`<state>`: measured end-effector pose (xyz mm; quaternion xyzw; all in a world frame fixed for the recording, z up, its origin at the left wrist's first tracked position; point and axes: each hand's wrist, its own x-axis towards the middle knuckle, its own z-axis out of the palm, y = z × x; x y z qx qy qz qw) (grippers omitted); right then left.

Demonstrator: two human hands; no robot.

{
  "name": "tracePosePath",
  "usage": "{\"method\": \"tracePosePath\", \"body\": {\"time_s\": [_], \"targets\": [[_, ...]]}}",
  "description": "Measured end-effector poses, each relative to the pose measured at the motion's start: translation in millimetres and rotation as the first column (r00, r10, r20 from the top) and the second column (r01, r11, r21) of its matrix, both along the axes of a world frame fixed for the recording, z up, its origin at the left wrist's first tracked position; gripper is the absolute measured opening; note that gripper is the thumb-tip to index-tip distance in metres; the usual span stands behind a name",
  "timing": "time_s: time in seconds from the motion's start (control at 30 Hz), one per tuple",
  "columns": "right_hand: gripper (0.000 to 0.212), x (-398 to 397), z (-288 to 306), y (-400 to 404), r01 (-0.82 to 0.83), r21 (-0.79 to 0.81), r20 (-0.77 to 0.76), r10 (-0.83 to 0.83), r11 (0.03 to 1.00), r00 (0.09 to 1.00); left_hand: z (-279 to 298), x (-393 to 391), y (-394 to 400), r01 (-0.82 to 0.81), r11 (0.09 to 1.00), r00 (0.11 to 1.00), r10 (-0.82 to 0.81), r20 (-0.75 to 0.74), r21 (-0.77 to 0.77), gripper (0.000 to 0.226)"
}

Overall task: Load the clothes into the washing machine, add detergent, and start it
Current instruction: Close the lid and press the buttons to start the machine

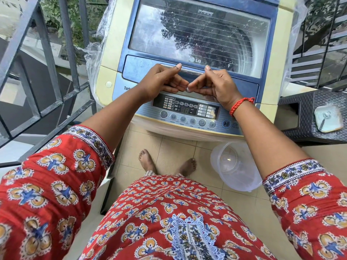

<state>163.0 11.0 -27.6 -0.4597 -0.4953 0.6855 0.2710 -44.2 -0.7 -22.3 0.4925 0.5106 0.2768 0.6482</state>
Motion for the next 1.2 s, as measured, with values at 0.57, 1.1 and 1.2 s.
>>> {"method": "tracePosePath", "body": {"time_s": [0.57,1.1,1.2], "targets": [[0.057,1.0,0.2,-0.9,-0.001,0.029,0.021,0.000,1.000,1.000,2.0,1.5,-1.2,-0.006,1.000,1.000,0.006,0.000,-0.015,0.050],[0.057,0.6,-0.3,-0.5,0.001,0.035,0.019,-0.002,0.999,1.000,1.8,1.3,0.1,-0.004,1.000,1.000,0.004,0.008,-0.021,0.050],[0.057,0.6,-0.4,-0.4,0.003,0.034,0.020,-0.004,0.999,1.000,1.8,1.2,0.3,-0.002,1.000,1.000,0.002,0.007,-0.023,0.051]]}}
